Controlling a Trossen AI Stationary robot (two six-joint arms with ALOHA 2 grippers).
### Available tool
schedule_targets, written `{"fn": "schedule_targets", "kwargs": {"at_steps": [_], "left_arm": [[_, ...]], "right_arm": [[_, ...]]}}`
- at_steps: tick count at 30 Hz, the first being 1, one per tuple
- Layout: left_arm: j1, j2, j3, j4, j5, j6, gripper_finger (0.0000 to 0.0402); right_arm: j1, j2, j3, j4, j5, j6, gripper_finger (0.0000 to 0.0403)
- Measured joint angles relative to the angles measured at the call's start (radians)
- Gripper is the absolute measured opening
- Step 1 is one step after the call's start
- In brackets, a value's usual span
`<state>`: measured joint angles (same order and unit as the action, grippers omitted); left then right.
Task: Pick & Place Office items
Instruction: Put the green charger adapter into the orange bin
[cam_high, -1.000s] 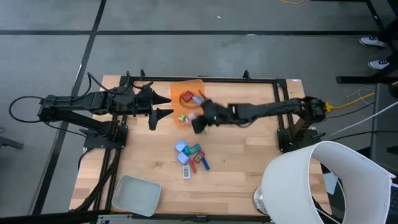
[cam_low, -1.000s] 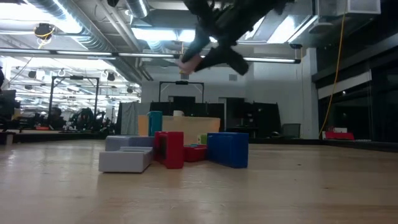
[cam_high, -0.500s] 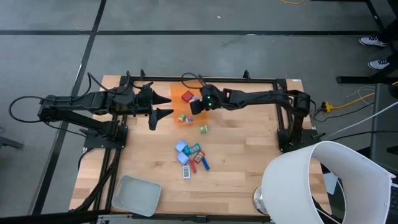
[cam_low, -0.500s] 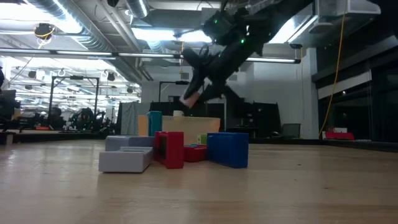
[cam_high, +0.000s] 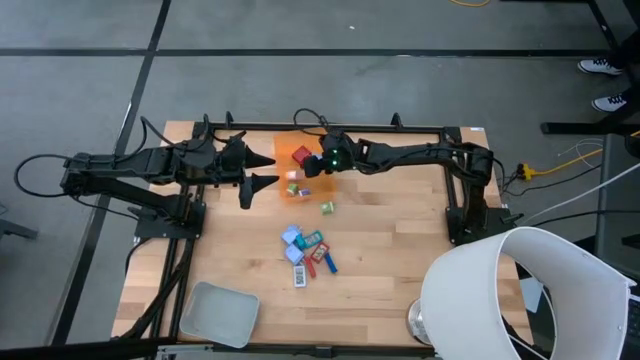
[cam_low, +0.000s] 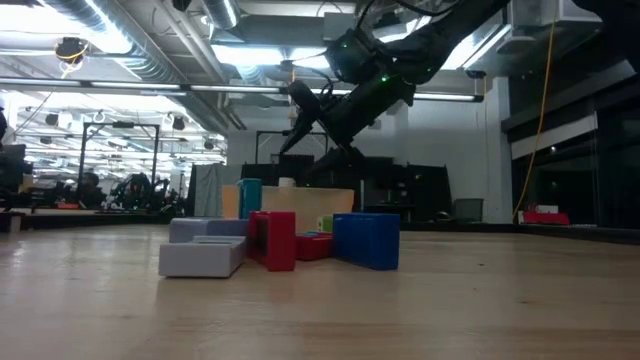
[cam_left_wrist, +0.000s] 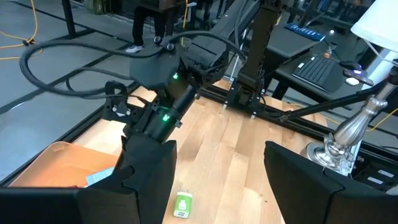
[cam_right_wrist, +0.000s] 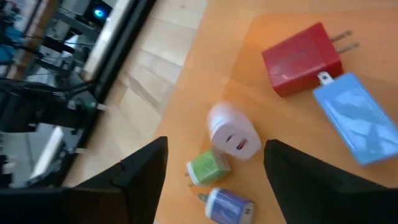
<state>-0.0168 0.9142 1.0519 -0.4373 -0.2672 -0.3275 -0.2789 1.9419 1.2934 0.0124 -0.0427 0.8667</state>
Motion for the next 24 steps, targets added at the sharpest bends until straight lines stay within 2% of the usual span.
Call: {"fn": "schedule_targets", "kwargs": {"at_steps": [7, 10, 13, 16, 20, 24], "left_arm": [[0.000, 0.000, 0.000, 0.000, 0.000, -0.001, 0.0237], [0.000, 0.000, 0.000, -0.001, 0.002, -0.001, 0.0237], [0.000, 0.000, 0.000, -0.003, 0.004, -0.002, 0.0237], [0.000, 0.000, 0.000, -0.004, 0.004, -0.002, 0.0237], [0.000, 0.000, 0.000, -0.004, 0.002, -0.002, 0.0237], [0.000, 0.000, 0.000, -0.005, 0.000, -0.002, 0.0237]], "right_arm": [[0.032, -0.019, 0.000, 0.129, -0.144, -0.061, 0.0221], [0.076, -0.056, 0.001, 0.133, -0.203, -0.128, 0.0215], [0.135, -0.093, 0.002, 0.064, -0.220, -0.202, 0.0215], [0.199, -0.124, 0.002, -0.118, -0.188, -0.306, 0.0215], [0.285, -0.125, 0.000, -0.419, -0.054, -0.413, 0.0215], [0.343, -0.109, -0.001, -0.564, 0.030, -0.438, 0.0215]]}}
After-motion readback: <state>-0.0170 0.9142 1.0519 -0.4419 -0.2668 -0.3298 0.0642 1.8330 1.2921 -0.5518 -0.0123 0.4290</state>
